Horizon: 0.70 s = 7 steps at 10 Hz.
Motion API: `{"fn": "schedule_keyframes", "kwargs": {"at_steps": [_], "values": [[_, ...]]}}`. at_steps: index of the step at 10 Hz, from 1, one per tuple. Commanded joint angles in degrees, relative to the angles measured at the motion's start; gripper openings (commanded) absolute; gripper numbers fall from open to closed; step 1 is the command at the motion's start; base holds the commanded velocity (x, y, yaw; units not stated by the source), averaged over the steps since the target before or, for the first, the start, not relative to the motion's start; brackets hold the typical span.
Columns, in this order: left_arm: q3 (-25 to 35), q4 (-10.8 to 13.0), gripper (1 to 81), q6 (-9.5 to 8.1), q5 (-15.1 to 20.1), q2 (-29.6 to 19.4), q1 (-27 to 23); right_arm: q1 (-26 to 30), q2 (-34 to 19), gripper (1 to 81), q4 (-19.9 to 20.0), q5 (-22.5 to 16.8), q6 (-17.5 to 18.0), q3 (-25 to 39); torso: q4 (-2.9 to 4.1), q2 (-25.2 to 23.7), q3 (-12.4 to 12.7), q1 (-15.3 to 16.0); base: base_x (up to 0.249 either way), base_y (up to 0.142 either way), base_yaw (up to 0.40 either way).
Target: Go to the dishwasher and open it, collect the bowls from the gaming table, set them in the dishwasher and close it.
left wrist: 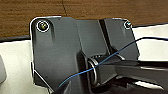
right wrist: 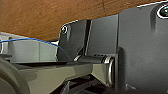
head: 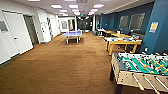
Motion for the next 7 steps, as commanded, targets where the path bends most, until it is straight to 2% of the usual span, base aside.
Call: {"fn": "schedule_keyframes", "kwargs": {"at_steps": [1,7], "values": [[0.59,-0.38,81.1,-0.15,3.62,-0.57,-2.62,2.22,-0.6,81.1,-0.69,-1.29,0.0,0.24,0.0,0.02,0.0,0.02,0.132,0.0,0.0],[0.59,-0.46,81.1,-0.15,3.8,-0.05,-2.62,1.96,-0.34,81.1,-0.6,-1.47,0.09,0.06,0.0,0.0,0.02,-0.05,0.131,0.0,0.0]]}}
